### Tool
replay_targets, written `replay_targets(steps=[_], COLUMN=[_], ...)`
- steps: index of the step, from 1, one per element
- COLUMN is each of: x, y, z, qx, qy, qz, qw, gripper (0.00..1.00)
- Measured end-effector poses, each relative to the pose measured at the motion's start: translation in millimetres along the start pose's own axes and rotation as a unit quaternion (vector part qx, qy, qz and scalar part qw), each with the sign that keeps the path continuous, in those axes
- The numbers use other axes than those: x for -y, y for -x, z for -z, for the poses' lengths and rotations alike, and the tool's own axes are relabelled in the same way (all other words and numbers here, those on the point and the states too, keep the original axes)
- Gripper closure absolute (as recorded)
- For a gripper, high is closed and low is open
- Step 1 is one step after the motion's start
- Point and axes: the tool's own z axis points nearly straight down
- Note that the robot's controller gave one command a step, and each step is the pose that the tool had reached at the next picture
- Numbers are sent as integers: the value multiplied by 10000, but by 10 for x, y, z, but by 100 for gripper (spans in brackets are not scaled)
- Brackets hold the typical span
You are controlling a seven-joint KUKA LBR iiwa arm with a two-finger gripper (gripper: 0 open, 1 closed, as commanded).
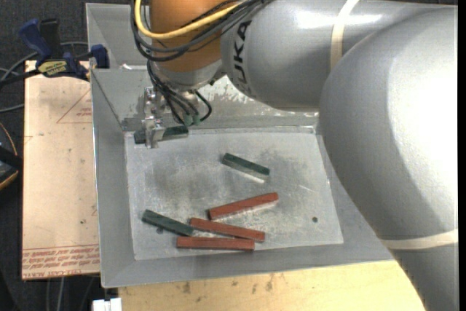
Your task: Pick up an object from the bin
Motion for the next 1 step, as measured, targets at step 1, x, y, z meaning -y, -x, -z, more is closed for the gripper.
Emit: replay_targets(steps=[1], x=[-13], y=[-4], z=[585], qx=[-31], qy=[-8], qz=[142], qw=[9999], gripper=[100])
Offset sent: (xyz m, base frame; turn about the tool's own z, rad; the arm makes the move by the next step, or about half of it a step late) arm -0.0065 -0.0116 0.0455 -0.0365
